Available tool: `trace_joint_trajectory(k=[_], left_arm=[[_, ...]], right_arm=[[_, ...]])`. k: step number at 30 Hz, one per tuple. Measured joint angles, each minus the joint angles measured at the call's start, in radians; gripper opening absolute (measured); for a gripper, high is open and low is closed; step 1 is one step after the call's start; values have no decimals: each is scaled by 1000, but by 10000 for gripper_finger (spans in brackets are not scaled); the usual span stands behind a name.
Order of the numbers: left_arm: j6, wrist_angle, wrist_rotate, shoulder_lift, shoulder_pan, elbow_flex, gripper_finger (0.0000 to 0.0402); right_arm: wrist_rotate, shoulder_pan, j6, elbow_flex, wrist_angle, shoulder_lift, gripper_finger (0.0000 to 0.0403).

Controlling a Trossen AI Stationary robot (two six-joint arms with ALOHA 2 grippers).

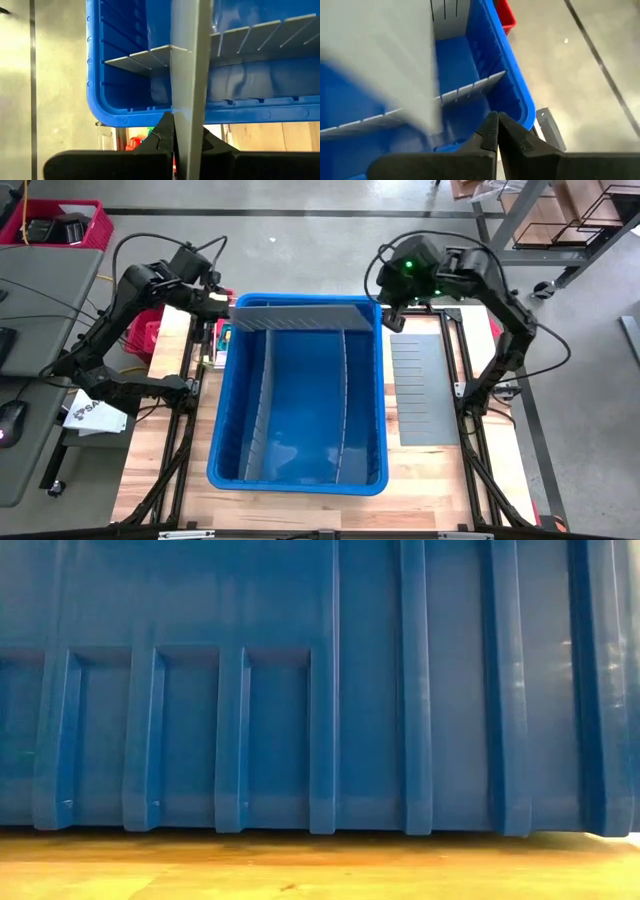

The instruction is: Sort blocks

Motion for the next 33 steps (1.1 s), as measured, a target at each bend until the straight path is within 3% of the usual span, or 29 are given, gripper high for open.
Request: trace_joint_trajectory(k=[14,21,27,33], left_arm=[[-10,8,8,1,-1,0,0],[-7,6,10,1,-1,0,0],[-9,14,7,2,-1,0,0],[-25,11,7,2,-1,0,0]], right_arm=[[-17,-1,8,48,33,-62,0],[-39,44,52,48,162,-113,7],[-39,96,107,48,195,-135,75],[-111,147,167,47,151,-123,147]])
